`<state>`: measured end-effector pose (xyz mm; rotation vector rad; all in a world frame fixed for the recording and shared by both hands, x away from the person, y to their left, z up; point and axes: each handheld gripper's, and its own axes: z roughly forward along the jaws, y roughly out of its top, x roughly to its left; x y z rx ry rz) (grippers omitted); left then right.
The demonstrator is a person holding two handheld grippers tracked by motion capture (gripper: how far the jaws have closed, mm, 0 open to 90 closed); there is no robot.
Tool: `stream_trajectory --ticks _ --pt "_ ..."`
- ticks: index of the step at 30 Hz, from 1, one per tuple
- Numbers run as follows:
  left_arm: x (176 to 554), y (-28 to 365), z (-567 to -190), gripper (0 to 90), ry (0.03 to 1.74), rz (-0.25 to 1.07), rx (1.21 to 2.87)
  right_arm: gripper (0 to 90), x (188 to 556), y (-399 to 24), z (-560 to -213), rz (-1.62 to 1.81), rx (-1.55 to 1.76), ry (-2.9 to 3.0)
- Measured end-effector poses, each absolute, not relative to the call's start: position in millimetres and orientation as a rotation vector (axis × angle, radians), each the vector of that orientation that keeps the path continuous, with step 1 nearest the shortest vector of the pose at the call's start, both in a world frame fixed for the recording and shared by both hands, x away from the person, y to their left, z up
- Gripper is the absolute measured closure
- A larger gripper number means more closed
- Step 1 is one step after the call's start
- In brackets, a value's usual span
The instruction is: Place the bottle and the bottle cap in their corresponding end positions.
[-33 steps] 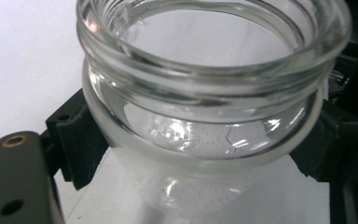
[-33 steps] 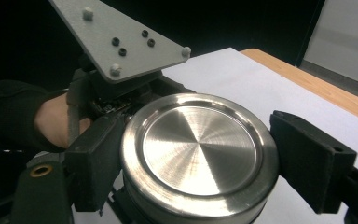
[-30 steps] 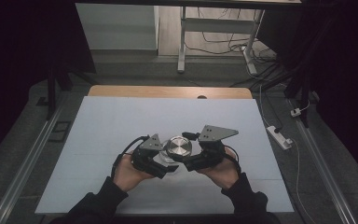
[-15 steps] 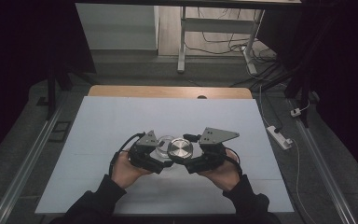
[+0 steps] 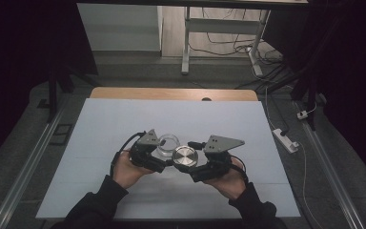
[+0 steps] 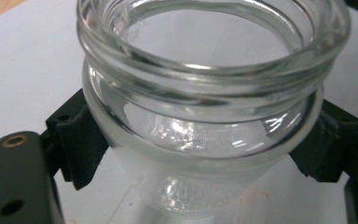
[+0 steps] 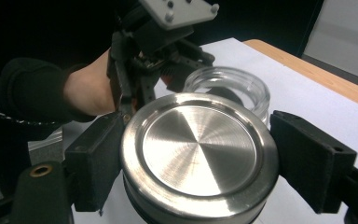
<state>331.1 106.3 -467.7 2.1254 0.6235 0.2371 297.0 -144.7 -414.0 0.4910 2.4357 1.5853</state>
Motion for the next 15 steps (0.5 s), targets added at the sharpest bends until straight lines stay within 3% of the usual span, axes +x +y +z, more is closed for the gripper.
stream_trajectory --ticks 15 --pt "346 109 -464 15.9 0.632 0.266 2.103 20.3 289 -148 -424 1.583 0.496 2.447"
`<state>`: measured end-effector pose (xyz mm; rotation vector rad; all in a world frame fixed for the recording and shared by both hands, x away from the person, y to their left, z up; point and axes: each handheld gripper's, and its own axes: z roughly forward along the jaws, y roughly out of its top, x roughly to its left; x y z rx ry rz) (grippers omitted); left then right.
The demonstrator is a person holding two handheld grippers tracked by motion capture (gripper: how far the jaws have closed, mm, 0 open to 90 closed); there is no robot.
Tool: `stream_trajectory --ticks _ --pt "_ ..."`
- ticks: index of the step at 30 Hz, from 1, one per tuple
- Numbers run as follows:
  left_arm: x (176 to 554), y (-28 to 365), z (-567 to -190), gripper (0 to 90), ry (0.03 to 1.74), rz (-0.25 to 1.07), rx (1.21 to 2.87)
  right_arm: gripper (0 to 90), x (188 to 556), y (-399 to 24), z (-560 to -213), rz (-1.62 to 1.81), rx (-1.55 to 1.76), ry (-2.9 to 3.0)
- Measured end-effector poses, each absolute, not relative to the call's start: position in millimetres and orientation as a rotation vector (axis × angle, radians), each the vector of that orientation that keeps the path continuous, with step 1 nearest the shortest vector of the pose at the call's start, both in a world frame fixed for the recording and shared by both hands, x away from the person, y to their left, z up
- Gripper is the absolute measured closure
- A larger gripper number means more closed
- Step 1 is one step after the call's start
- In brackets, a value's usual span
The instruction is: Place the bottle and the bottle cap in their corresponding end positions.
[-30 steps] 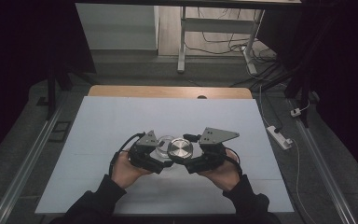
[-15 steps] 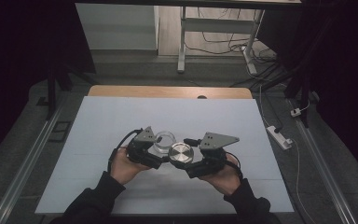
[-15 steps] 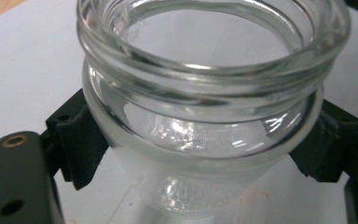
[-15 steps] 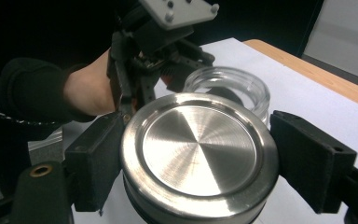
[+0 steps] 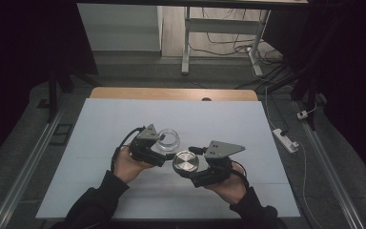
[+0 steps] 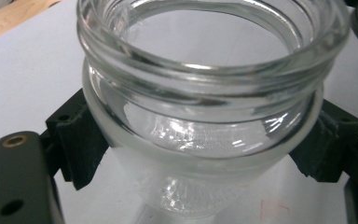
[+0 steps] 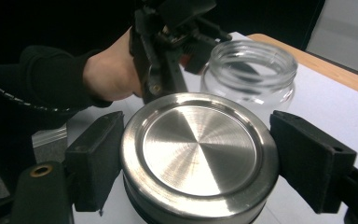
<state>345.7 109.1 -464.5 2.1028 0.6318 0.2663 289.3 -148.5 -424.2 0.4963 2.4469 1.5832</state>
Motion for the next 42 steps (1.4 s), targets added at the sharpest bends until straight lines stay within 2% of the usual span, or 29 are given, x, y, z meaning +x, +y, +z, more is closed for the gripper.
stream_trajectory --ticks 16,42 --pt "365 105 -463 15.9 0.628 0.276 2.083 20.3 284 -149 -447 1.531 0.496 2.481" --pt "397 91 -476 15.9 0.631 0.308 2.084 20.3 292 -123 -489 1.482 0.476 2.543"
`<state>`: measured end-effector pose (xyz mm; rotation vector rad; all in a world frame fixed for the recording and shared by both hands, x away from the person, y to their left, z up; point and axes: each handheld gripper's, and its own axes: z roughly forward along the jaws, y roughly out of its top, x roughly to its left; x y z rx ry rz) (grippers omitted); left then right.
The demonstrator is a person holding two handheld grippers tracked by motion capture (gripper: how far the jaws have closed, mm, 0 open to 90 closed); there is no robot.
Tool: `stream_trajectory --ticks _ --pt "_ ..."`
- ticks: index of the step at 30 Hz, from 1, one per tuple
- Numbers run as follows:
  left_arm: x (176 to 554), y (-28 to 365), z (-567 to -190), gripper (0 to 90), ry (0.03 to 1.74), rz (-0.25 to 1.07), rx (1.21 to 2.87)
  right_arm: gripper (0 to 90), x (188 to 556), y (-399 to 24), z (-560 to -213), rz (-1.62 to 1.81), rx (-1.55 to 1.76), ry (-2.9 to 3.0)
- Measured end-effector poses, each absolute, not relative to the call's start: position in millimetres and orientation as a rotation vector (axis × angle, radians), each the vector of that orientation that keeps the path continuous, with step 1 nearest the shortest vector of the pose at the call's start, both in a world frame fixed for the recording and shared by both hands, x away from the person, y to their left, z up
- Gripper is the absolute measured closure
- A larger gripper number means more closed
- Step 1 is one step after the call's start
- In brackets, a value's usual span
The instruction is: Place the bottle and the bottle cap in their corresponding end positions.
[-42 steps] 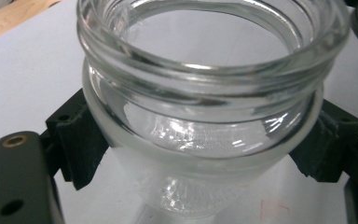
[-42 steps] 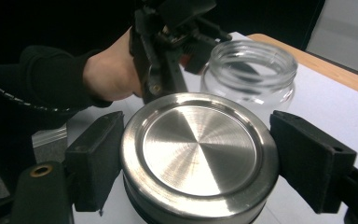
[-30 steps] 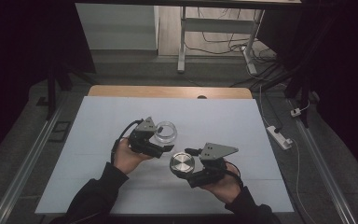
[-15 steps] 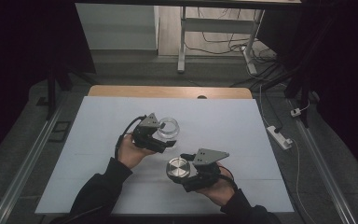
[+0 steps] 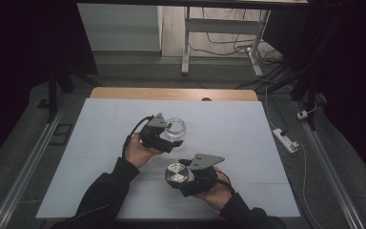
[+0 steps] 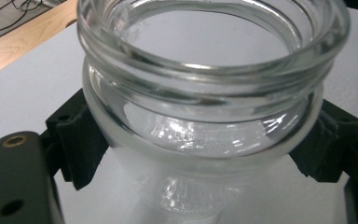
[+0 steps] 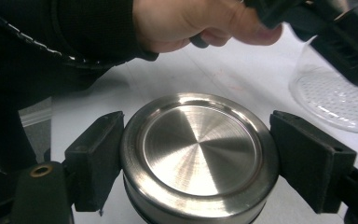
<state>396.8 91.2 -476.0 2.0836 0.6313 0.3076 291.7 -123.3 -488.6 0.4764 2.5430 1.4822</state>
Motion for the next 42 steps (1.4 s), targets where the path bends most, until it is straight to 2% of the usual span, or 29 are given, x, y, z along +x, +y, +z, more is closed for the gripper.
stream_trajectory --ticks 23,42 --pt "424 93 -503 15.8 0.687 0.316 2.093 20.2 308 -110 -522 1.373 0.474 2.595" --pt "430 86 -519 15.8 0.688 0.292 2.129 20.1 314 -110 -535 1.278 0.516 2.633"
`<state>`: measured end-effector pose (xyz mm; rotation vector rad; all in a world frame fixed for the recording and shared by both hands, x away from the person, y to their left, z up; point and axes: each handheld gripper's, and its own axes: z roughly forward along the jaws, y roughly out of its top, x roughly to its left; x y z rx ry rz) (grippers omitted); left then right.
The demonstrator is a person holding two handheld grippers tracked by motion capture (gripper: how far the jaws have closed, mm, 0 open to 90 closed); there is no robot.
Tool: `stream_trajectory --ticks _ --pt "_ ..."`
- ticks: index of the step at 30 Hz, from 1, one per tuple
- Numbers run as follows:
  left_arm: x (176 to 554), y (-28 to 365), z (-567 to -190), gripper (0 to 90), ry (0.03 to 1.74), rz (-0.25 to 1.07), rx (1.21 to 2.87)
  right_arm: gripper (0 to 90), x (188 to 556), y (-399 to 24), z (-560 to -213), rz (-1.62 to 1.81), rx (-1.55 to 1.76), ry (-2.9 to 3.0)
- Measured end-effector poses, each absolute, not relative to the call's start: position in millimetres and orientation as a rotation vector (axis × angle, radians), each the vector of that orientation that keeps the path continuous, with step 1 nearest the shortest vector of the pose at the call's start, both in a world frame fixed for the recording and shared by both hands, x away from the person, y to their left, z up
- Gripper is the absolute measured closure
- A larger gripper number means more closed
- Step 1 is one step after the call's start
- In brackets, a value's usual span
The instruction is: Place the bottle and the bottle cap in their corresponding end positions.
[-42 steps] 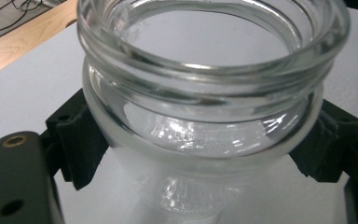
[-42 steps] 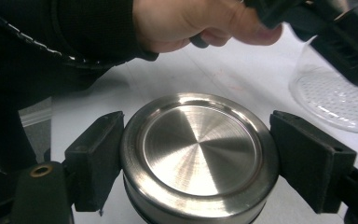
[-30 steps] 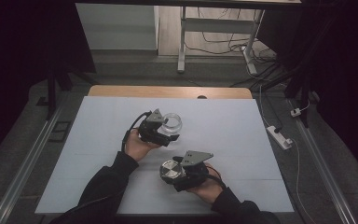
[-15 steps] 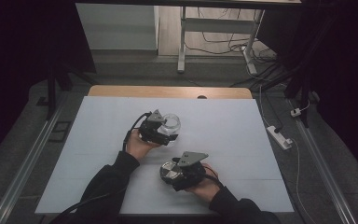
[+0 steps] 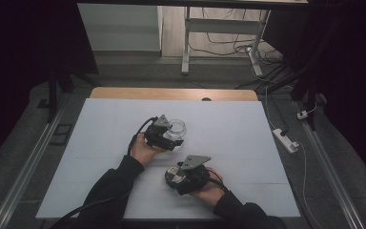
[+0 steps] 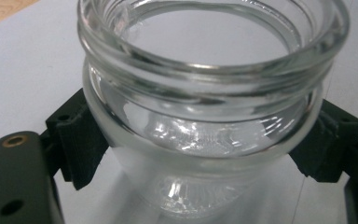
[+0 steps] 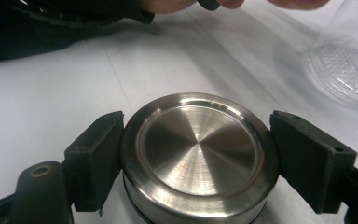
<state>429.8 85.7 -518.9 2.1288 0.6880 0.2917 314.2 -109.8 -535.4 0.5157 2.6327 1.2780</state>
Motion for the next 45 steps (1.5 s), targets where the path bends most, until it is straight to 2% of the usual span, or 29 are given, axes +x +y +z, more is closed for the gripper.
stream_trajectory --ticks 27,45 --pt "426 87 -521 14.7 0.682 0.315 2.151 17.6 314 -108 -537 1.215 0.53 2.663" --pt "414 95 -519 1.4 0.695 0.288 2.191 15.7 315 -117 -522 1.298 0.601 2.601"
